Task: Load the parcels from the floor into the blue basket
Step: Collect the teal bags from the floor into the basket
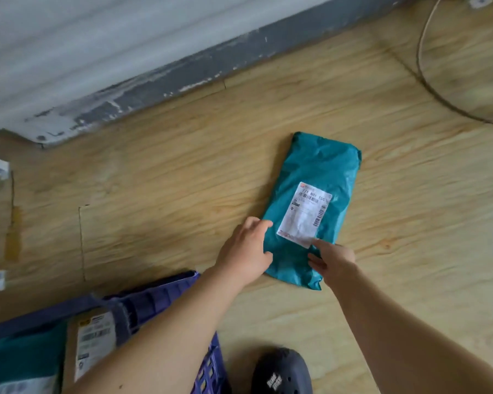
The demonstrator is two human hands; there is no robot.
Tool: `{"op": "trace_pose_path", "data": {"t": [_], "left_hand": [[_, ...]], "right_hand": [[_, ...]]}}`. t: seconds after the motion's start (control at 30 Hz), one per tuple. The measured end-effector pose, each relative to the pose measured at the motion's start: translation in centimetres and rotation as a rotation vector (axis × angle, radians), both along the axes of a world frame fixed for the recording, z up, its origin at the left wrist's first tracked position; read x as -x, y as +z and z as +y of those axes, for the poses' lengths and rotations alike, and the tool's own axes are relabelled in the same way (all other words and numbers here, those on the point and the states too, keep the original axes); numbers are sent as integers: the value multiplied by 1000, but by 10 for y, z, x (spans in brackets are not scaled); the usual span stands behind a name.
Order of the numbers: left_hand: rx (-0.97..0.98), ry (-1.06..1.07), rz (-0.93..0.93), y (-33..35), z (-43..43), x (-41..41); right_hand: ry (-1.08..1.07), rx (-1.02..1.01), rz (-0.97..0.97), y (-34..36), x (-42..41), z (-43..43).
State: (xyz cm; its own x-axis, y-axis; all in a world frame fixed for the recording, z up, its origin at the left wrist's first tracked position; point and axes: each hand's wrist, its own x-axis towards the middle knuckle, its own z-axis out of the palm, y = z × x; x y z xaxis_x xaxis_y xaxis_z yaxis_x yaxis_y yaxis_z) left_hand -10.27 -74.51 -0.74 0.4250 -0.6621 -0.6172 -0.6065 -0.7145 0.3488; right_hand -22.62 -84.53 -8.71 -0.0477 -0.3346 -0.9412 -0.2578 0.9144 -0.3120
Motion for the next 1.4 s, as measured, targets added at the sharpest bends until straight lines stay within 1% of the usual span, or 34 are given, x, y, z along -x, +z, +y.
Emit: {"op": "trace_pose_path", "data": {"t": [0.07, 0.17, 0.3, 0.47, 0.6, 0.7, 0.77, 0.9, 1.0, 1.1, 1.2, 1.3, 1.4], "left_hand": [[-3, 25, -3, 8, 5, 1], [-4, 52, 22, 39, 13, 11], [5, 27, 32, 99, 23, 31], [62, 37, 37, 187, 39, 55], [81, 33, 36, 258, 57, 74], [105, 37, 26, 310, 73, 91], [119, 50, 11, 347, 87, 103], [168, 23, -99, 404, 114, 116], [226, -7, -262, 440, 139, 115], [228, -58, -380, 466, 167, 106], [187, -34, -394, 481, 197, 92], [99, 1, -356, 482, 229, 75], [28, 16, -389, 479, 262, 58]], "right_hand": [[47, 43, 11, 13, 2, 4], [120, 105, 19, 50, 17, 4], [315, 196, 72, 126, 43, 1], [574, 245, 89, 234, 74, 6], [832, 299, 104, 319, 102, 12], [1120, 369, 173, 380, 124, 27], [1264, 409, 201, 419, 136, 40], [1505, 507, 228, 474, 142, 61], [1599, 582, 221, 508, 135, 79], [1667, 628, 175, 530, 118, 98], [1717, 677, 116, 543, 96, 122], [1780, 739, 70, 545, 78, 151], [1804, 811, 44, 539, 61, 181]]}}
